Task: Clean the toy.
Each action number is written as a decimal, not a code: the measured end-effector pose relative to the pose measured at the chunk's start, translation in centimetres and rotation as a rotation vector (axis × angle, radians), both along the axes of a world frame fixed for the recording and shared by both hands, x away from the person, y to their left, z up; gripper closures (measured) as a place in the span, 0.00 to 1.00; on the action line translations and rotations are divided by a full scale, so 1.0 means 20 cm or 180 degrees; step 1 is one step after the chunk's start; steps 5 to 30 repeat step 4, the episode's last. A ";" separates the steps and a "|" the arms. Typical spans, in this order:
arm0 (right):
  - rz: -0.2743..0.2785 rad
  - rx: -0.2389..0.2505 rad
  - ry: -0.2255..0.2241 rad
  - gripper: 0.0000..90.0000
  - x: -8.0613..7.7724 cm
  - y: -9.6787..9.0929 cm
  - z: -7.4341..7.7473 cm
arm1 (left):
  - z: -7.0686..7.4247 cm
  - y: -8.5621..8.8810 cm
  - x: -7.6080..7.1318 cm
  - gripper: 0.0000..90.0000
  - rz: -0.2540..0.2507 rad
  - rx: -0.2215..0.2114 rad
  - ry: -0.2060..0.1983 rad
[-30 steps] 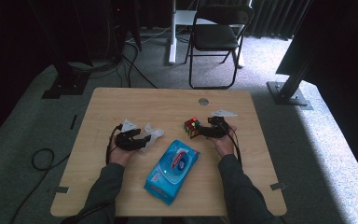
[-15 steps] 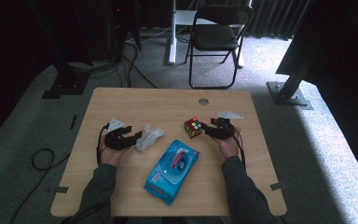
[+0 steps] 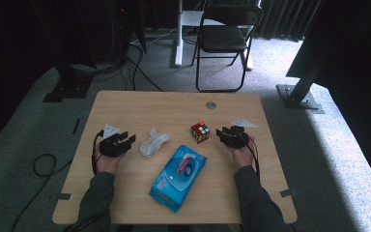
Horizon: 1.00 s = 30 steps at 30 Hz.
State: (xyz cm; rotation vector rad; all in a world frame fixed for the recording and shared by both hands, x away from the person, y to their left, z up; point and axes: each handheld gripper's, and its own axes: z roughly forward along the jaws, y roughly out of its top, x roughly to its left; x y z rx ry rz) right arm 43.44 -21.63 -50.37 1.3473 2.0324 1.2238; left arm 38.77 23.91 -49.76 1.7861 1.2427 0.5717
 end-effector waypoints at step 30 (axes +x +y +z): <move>0.0026 -0.0066 -0.0011 0.69 0.00 0.01 0.00 | 0.00 0.01 0.00 0.64 0.0035 -0.0018 0.0020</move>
